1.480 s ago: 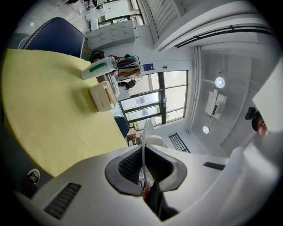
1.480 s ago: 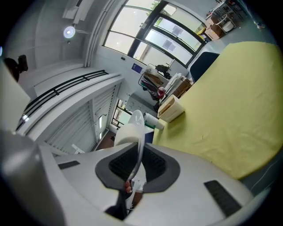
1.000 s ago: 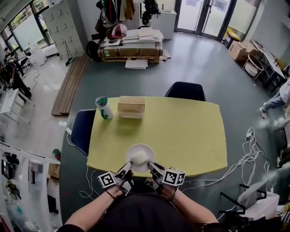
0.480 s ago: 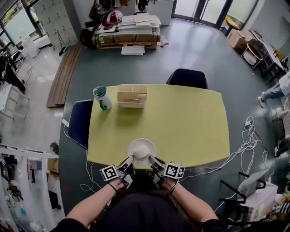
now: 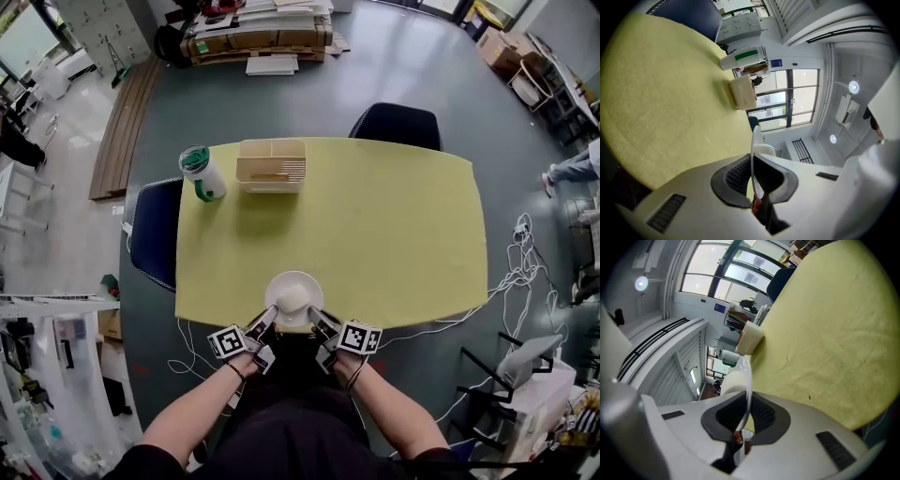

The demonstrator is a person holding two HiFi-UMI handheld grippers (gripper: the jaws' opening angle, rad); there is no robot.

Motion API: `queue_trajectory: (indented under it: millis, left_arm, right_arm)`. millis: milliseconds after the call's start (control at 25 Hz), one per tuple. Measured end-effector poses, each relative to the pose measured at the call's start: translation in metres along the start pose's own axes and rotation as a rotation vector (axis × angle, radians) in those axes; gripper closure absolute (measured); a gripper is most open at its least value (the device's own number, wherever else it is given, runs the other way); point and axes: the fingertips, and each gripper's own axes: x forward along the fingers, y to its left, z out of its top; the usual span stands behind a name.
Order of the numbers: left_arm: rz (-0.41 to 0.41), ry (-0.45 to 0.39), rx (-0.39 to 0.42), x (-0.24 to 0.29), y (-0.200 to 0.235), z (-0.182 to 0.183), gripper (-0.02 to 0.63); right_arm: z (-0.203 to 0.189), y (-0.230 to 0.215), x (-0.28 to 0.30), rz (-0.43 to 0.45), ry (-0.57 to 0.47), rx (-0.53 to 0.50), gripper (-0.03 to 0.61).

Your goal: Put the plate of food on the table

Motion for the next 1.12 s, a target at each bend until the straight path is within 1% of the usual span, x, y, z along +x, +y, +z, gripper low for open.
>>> queue_trajectory:
  millis: [40,80,160,200,440,560,720,880,1120]
  left_arm:
    - [0.001,-0.004,-0.017,0.002,0.004,-0.001,0.595]
    - [0.015,-0.002,0.007,0.003,0.011,0.001,0.595]
    - [0.061,0.005,0.086,0.006,0.027,0.006,0.595]
    - [0.078,0.005,0.095,0.008,0.034,0.007,0.595]
    - [0.139,-0.005,0.049,0.022,0.068,0.012,0.594]
    - [0.161,0.001,0.036,0.028,0.078,0.013,0.595]
    - [0.212,0.013,0.025,0.032,0.094,0.008,0.594]
    - [0.257,-0.006,0.006,0.029,0.104,0.005,0.591]
    - [0.308,-0.018,0.007,0.030,0.110,0.006,0.591]
  right_arm:
    - [-0.001,-0.005,0.002,-0.007,0.001,0.002,0.549]
    - [-0.002,-0.010,0.003,-0.014,0.002,0.004,0.549]
    - [-0.002,-0.022,0.008,-0.032,0.001,0.014,0.548]
    - [-0.002,-0.029,0.010,-0.042,0.000,0.024,0.548]
    - [0.000,-0.060,0.025,-0.092,-0.001,0.066,0.549]
    - [0.001,-0.072,0.030,-0.113,0.003,0.082,0.548]
    - [-0.005,-0.088,0.031,-0.155,0.027,0.099,0.546]
    - [-0.011,-0.095,0.032,-0.180,0.038,0.115,0.546]
    - [-0.014,-0.099,0.034,-0.212,0.041,0.133,0.545]
